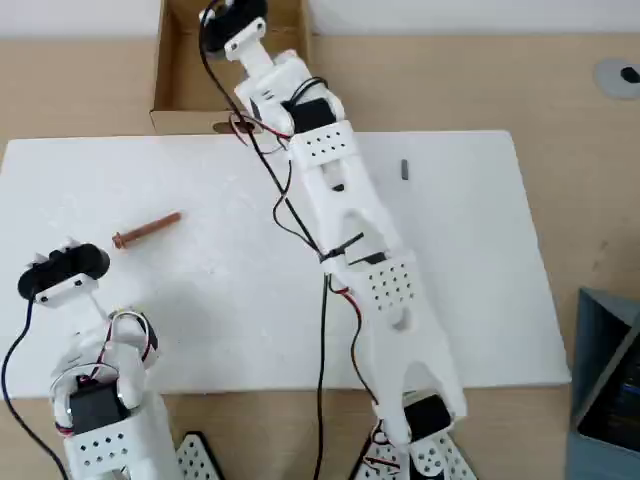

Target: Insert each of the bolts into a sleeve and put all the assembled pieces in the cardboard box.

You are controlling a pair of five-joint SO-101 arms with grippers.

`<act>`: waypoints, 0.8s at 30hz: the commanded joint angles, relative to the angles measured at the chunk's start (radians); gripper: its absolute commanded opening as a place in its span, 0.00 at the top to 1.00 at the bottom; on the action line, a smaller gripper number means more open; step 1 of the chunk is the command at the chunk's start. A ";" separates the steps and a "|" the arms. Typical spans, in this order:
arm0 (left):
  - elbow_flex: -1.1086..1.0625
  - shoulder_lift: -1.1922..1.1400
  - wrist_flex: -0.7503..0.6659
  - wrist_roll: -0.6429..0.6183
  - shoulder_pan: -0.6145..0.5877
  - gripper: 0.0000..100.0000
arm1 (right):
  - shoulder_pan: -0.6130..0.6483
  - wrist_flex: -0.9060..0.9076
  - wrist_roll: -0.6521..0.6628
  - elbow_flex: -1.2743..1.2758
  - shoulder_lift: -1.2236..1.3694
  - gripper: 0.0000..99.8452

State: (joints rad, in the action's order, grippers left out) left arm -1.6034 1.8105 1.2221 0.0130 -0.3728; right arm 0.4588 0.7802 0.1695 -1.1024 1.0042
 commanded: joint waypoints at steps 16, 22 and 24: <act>0.005 0.008 -0.012 -0.006 -0.003 1.00 | -0.019 0.307 0.002 -0.315 -0.019 0.85; 0.005 0.008 -0.012 -0.006 -0.003 1.00 | -0.024 0.588 0.002 -0.550 -0.019 0.85; 0.005 0.008 -0.012 -0.006 -0.003 1.00 | -0.031 0.646 0.002 -0.568 -0.022 0.85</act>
State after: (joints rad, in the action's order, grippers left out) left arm -1.6034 1.8105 1.2221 0.0130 -0.3728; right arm 0.4588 1.3464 0.1680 -1.5888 1.0027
